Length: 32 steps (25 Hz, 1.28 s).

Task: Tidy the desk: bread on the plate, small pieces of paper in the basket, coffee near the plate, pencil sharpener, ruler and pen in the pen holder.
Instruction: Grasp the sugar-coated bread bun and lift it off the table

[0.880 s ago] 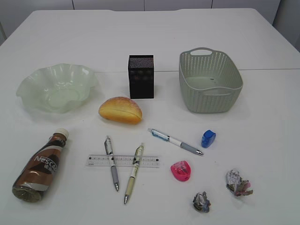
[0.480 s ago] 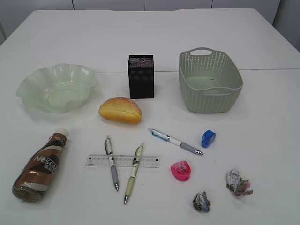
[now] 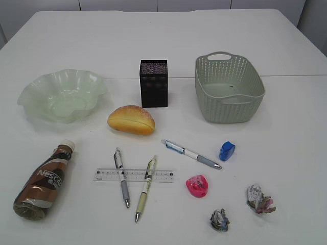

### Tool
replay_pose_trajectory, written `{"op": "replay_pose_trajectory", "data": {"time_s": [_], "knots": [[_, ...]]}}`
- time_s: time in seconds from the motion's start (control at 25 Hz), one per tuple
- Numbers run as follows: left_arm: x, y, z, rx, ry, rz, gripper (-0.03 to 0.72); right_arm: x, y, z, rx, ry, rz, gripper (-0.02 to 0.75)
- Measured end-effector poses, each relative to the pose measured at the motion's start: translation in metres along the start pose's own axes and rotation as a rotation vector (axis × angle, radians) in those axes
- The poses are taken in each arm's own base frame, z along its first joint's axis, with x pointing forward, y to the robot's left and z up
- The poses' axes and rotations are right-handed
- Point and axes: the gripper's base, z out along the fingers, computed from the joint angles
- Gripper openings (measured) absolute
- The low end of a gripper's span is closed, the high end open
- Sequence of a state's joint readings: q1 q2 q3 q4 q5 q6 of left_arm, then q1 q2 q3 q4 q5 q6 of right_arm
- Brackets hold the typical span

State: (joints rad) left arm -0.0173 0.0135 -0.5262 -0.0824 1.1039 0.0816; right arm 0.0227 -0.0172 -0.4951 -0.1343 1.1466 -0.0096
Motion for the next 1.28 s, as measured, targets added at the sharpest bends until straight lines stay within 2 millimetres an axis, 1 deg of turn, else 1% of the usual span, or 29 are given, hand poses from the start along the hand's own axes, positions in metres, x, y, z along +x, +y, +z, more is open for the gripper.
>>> {"op": "replay_pose_trajectory", "data": {"time_s": [0.32, 0.44, 0.52, 0.72, 0.88, 1.04, 1.2, 1.28], "knots": [[-0.001, 0.000, 0.001, 0.002, 0.007, -0.001, 0.506, 0.000, 0.002, 0.000, -0.017, 0.000, 0.007, 0.570], [-0.007, -0.001, 0.000, 0.018, 0.033, -0.009, 0.506, 0.000, 0.002, 0.000, -0.017, 0.000, 0.007, 0.570], [-0.018, -0.001, -0.002, 0.025, 0.053, -0.012, 0.505, 0.000, 0.002, 0.000, -0.017, 0.000, 0.007, 0.570], [-0.056, -0.001, -0.011, 0.031, 0.089, -0.013, 0.505, 0.000, 0.002, 0.000, -0.017, 0.000, 0.012, 0.569], [-0.088, 0.001, -0.005, 0.039, 0.191, -0.025, 0.505, 0.000, 0.000, 0.000, -0.004, 0.000, 0.054, 0.569], [-0.119, 0.003, 0.010, 0.044, 0.246, -0.066, 0.505, 0.000, -0.001, 0.000, 0.011, -0.002, 0.081, 0.569], [-0.146, 0.004, 0.031, 0.060, 0.260, -0.089, 0.505, -0.002, -0.001, -0.003, 0.003, -0.016, 0.099, 0.569], [-0.156, 0.005, 0.042, 0.061, 0.276, -0.093, 0.505, -0.006, -0.001, -0.002, 0.001, 0.008, 0.100, 0.569]]}}
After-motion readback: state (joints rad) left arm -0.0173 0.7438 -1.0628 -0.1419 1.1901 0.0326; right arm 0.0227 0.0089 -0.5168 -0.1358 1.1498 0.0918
